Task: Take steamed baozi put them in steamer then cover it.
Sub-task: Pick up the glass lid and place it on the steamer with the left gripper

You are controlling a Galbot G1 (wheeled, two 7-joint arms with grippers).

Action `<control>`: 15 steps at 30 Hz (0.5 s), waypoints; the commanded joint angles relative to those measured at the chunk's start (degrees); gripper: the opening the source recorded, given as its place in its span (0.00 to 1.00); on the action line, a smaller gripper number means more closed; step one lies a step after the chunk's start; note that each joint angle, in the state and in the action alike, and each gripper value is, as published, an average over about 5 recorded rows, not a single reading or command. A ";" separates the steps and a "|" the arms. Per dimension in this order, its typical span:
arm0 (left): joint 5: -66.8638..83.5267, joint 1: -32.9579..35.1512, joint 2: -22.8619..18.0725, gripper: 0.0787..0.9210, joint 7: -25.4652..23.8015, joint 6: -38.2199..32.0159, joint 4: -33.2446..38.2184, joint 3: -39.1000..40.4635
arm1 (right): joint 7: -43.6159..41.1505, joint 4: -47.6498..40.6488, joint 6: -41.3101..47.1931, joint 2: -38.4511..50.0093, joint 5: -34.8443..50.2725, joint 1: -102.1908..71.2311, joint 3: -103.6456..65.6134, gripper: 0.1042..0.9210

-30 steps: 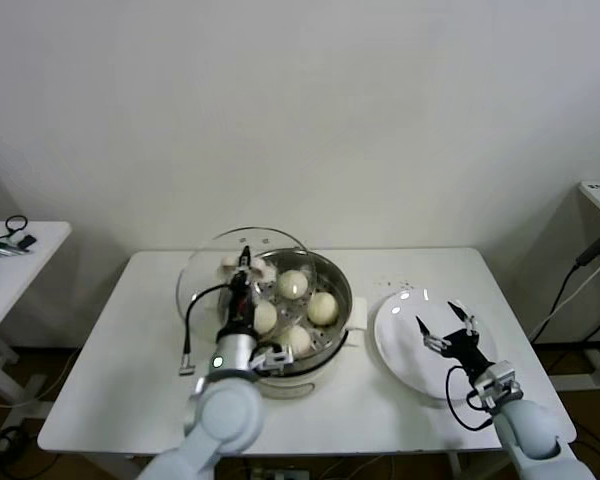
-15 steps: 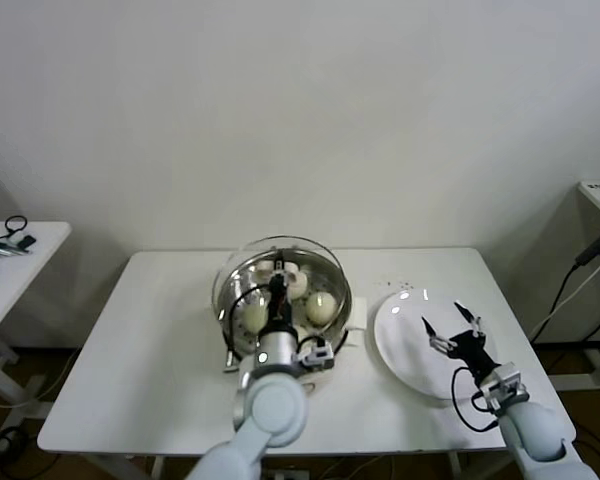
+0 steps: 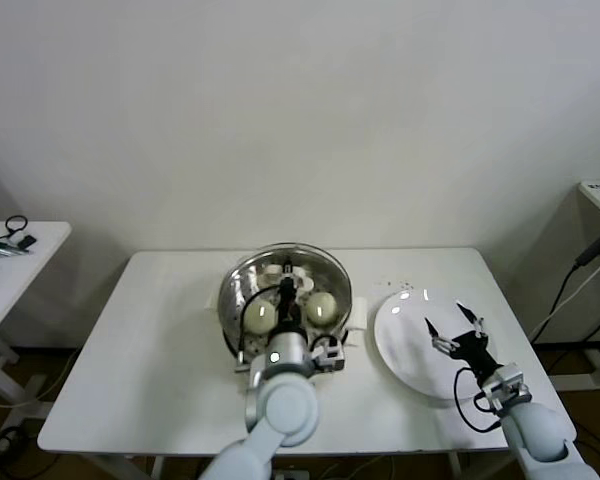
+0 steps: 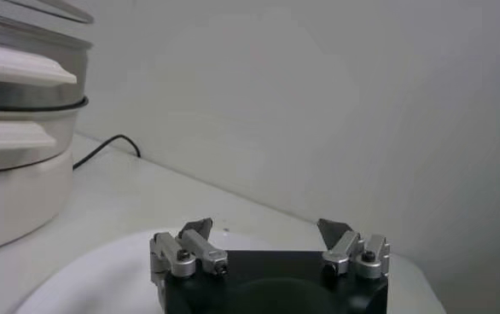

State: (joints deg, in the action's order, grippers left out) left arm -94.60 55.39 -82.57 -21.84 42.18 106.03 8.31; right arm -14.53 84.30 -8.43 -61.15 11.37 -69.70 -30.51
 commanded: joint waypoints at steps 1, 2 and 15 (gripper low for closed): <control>-1.16 -0.26 -0.63 0.09 -1.54 2.00 -0.97 0.27 | -0.15 0.01 -0.09 -0.03 -0.09 -0.12 -0.30 0.88; -1.28 -0.24 -0.58 0.09 -1.53 1.93 -1.11 0.22 | -0.18 0.03 -0.09 -0.03 -0.09 -0.13 -0.34 0.88; -1.37 -0.36 -0.09 0.09 -1.47 2.09 -2.27 0.16 | -0.43 -0.07 -0.19 -0.07 -0.11 -0.24 -0.71 0.88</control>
State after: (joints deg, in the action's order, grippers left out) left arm -95.57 55.14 -82.57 -23.02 42.19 104.29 8.44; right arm -14.90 84.19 -8.60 -61.17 11.29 -69.97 -31.13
